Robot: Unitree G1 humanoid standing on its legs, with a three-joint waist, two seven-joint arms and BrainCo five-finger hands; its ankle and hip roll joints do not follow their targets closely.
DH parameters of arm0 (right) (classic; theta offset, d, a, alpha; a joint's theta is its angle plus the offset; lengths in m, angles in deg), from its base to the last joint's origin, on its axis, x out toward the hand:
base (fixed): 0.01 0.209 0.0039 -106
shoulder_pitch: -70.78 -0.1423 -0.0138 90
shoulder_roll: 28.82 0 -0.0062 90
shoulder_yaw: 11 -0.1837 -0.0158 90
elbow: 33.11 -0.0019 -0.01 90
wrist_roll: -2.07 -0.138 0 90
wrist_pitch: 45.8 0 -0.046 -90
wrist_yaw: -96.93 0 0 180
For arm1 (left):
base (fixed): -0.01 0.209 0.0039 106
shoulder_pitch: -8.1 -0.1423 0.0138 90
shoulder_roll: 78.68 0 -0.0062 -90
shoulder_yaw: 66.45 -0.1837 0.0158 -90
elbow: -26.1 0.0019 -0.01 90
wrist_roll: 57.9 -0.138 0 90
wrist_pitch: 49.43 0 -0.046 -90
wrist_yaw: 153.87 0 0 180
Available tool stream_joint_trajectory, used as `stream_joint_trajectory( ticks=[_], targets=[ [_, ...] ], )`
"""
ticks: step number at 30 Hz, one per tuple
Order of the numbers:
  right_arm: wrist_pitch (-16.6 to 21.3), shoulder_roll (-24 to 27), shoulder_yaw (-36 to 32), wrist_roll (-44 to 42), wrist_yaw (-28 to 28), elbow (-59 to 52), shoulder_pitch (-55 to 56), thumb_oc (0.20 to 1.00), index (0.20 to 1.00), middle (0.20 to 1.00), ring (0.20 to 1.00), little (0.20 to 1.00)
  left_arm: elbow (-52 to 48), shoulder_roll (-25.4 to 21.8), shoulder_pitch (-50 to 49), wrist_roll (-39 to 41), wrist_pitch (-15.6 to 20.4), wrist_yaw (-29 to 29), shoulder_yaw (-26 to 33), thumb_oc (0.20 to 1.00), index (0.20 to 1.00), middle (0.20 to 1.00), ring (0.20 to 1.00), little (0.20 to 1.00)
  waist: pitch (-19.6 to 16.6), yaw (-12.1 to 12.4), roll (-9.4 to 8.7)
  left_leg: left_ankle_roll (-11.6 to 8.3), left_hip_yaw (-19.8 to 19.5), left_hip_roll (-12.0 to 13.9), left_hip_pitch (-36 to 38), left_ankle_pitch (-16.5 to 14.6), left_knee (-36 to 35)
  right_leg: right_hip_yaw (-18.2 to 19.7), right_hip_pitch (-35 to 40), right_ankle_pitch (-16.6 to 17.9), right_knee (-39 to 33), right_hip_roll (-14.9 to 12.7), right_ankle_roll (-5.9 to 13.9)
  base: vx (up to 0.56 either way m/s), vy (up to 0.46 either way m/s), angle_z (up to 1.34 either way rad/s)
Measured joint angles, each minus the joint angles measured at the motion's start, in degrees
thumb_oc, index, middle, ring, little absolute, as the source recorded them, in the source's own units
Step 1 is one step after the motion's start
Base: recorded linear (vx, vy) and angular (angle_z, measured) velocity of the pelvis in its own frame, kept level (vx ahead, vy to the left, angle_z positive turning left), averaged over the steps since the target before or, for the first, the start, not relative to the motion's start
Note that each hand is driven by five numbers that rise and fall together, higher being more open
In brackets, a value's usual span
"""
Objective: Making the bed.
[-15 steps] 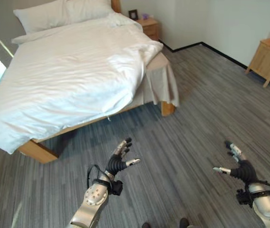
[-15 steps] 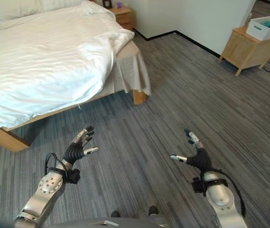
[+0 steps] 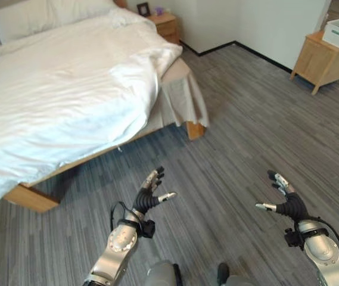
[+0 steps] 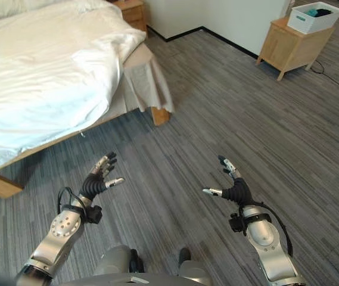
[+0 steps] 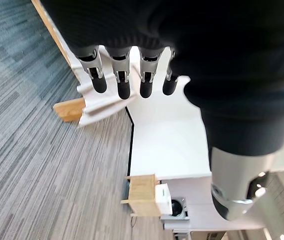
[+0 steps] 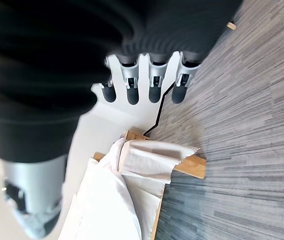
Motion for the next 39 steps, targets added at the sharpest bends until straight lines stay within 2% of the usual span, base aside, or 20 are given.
stream_joint_trajectory(
  ticks=[4,10,11,12,13,15,17,18,19,21,24,25,27,28,30,31,33,35,37,39],
  targets=[
    [-0.44,0.69,1.58,0.08,0.1,2.86,-2.36,1.0,1.0,1.0,1.0,1.0,2.42,2.68,2.86,-0.03,0.31,-0.24,-1.59,1.0,1.0,1.0,1.0,1.0,-0.18,0.76,3.03,2.25,3.04,-0.88,0.62,2.32,-23.3,1.41,0.0,0.33,-2.27,2.88,-0.18,0.45,-0.05,-0.09],
    [-0.34,0.69,3.94,0.27,-0.21,3.75,-4.02,1.0,1.0,1.0,1.0,1.0,3.42,3.44,1.91,0.16,0.28,-0.54,-2.98,1.0,1.0,1.0,1.0,1.0,-0.4,4.02,4.79,2.77,0.26,-2.65,1.88,4.4,-23.37,8.93,4.41,-4.08,-2.26,3.73,-0.18,0.49,-0.011,-0.69],
    [-0.38,0.87,4.6,0.29,-0.17,3.82,-3.47,1.0,1.0,1.0,1.0,1.0,3.49,3.94,1.78,0.3,0.25,-0.51,-3.54,1.0,1.0,1.0,1.0,1.0,-0.96,4.19,5.69,3.52,0.04,-2.55,3.0,4.34,-23.51,8.88,4.68,-6.18,-0.08,3.56,1.44,0.43,0.005,-0.74],
    [-0.35,1.54,5.85,0.34,-0.27,3.41,-2.3,1.0,1.0,1.0,1.0,1.0,3.04,4.3,1.45,0.57,0.26,-0.49,-4.42,1.0,1.0,1.0,1.0,1.0,-1.82,4.31,6.04,5.9,1.95,-2.6,4.44,7.56,-23.59,8.77,3.16,-9.17,6.31,3.31,4.16,0.48,0.003,-0.58],
    [-0.52,1.4,6.18,0.51,-0.82,3.03,-1.8,1.0,1.0,1.0,1.0,1.0,3.12,3.93,2.28,1.27,0.05,-0.2,-5.82,1.0,1.0,1.0,1.0,1.0,-1.13,3.65,5.08,8.75,2.81,-3.61,6.24,7.84,-23.25,6.44,-2.5,-15.68,22.04,1.07,11.06,0.3,-0.004,-0.32],
    [-0.52,1.33,6.64,0.51,-1.27,1.38,0.18,1.0,1.0,1.0,1.0,1.0,3.25,3.82,3.29,2.57,-0.18,0.33,-7.39,1.0,1.0,1.0,1.0,1.0,-1.07,0.78,1.81,9.9,1.29,-7.48,9.58,4.45,-21.89,6.43,-8.49,-16.12,42.84,-2.79,14.41,0.43,0.059,0.41],
    [-0.32,0.98,6.57,0.49,-1.47,0.8,0.31,1.0,1.0,1.0,1.0,1.0,3.14,3.4,4.56,2.82,-0.45,0.55,-9.69,1.0,1.0,1.0,1.0,1.0,-1.24,-1.83,2.2,13.24,-3.55,-8.86,14.05,0.73,-22.31,5.46,-12.71,-13.65,53.99,-3.99,13.51,0.52,-0.008,0.82],
    [-0.34,0.86,6.58,0.49,-1.5,0.47,0.19,1.0,1.0,1.0,1.0,1.0,2.94,3.39,5.41,2.84,-0.44,0.58,-9.9,1.0,1.0,1.0,1.0,1.0,-0.89,-2.07,2.96,13.39,-4.23,-8.47,15.4,0.39,-22.45,4.55,-14.54,-13.73,54.56,-4.39,13.35,0.49,-0.145,0.69],
    [-0.33,0.69,6.56,0.5,-1.55,0.0,-0.07,1.0,1.0,1.0,1.0,1.0,2.96,3.49,6.33,2.92,-0.39,0.44,-9.78,1.0,1.0,1.0,1.0,1.0,-0.33,-2.4,3.77,13.09,-5.39,-7.9,16.29,-0.19,-22.53,2.09,-16.55,-15.07,52.9,-5.5,10.88,0.43,-0.188,0.57],
    [-0.37,-0.02,6.72,0.41,-1.58,-0.26,-1.44,1.0,1.0,1.0,1.0,1.0,3.61,3.71,7.72,2.99,-0.46,0.3,-9.16,1.0,1.0,1.0,1.0,1.0,0.7,-3.3,5.43,12.7,-8.28,-6.34,18.1,-1.21,-23.02,-0.64,-19.74,-15.12,43.02,-5.65,9.45,0.39,-0.206,0.61],
    [-0.39,-0.34,7.52,0.29,-1.51,0.71,-2.59,1.0,1.0,1.0,1.0,1.0,4.49,3.96,7.82,3.41,-0.49,0.29,-8.03,1.0,1.0,1.0,1.0,1.0,1.03,-4.78,5.42,11.65,-10.03,-4.63,19.99,-2.98,-22.9,1.34,-22.3,-10.75,28.2,-3.75,8.76,0.36,-0.207,0.7],
    [-0.41,-0.75,7.71,0.28,-1.48,2.13,-2.72,1.0,1.0,1.0,1.0,1.0,5.55,3.85,7.67,4.86,-0.46,0.38,-8.18,1.0,1.0,1.0,1.0,1.0,0.92,-4.86,4.34,9.67,-12.66,-3.7,21.56,-5.69,-22.84,8.01,-21.94,-5.26,15.19,-1.68,9.27,0.5,-0.266,0.9],
    [-0.38,-1.21,7.71,0.27,-1.4,2.92,-2.7,1.0,1.0,1.0,1.0,1.0,6.4,3.43,6.78,5.03,-0.45,0.49,-7.99,1.0,1.0,1.0,1.0,1.0,0.63,-5.39,2.27,7.06,-14.63,-3.36,24.27,-7.41,-23.17,7.95,-21.36,-0.95,10.07,-3.36,9.01,0.5,-0.258,0.81],
    [-0.75,-1.07,7.13,0.3,-1.39,4.66,-3.48,1.0,1.0,1.0,1.0,1.0,8.24,4.38,6.55,5.03,-0.77,0.31,-8.26,1.0,1.0,1.0,1.0,1.0,0.21,-6.01,4.15,6.25,-16.12,-1.17,24.75,-9.34,-23.34,4.88,-20.35,1.92,10.9,-1.82,9.74,0.51,-0.257,0.6],
    [-1.38,-0.92,5.8,0.5,-1.35,4.93,-4.79,1.0,1.0,1.0,1.0,1.0,7.73,4.55,6.67,5.0,-0.84,0.47,-8.02,1.0,1.0,1.0,1.0,1.0,0.09,-6.49,5.4,5.68,-14.55,1.06,25.15,-8.3,-21.03,3.59,-20.52,2.43,14.82,0.21,8.96,0.6,-0.432,0.49],
    [-1.39,-0.52,5.28,0.61,-1.33,4.87,-4.38,1.0,1.0,1.0,1.0,1.0,7.51,5.01,6.29,5.0,-0.77,0.49,-7.78,1.0,1.0,1.0,1.0,1.0,0.0,-6.67,5.51,5.03,-14.37,2.04,26.02,-7.78,-20.24,2.68,-19.92,1.46,17.16,0.88,6.3,0.55,-0.43,0.39],
    [-1.56,-0.92,4.26,2.06,-1.43,5.53,-4.2,1.0,1.0,1.0,1.0,1.0,7.5,5.35,5.53,5.05,-0.57,0.6,-8.04,1.0,1.0,1.0,1.0,1.0,0.25,-7.59,4.77,1.96,-15.67,3.1,25.82,-6.0,-14.37,0.94,-17.03,-2.19,19.37,1.04,3.99,0.32,-0.31,0.4],
    [-1.59,-0.59,3.12,2.01,-1.51,6.04,-3.63,1.0,1.0,1.0,1.0,1.0,7.6,5.98,5.8,5.16,-0.57,0.95,-8.28,1.0,1.0,1.0,1.0,1.0,1.02,-7.62,3.36,-0.17,-15.59,2.67,18.65,-5.15,2.72,-0.08,-14.17,-3.1,17.65,0.2,2.55,0.21,-0.423,0.27],
    [-1.78,-0.3,2.18,1.38,-1.38,5.78,-2.67,1.0,1.0,1.0,1.0,1.0,7.36,6.49,5.8,5.32,-0.57,1.42,-8.94,1.0,1.0,1.0,1.0,1.0,1.63,-6.39,2.78,-3.08,-13.68,2.34,9.53,3.89,22.25,0.46,-9.58,-3.05,13.97,0.03,-0.17,0.35,-0.398,-0.07],
    [-1.97,-0.51,2.96,1.33,-0.71,5.88,-2.41,1.0,1.0,1.0,1.0,1.0,6.96,6.4,5.36,7.53,-0.52,2.51,-8.7,1.0,1.0,1.0,1.0,1.0,3.07,-5.05,0.17,-2.93,-8.32,0.43,5.92,3.37,25.02,1.61,-4.48,-2.6,10.07,-1.89,-2.35,0.38,-0.149,-0.25]
  ],
)
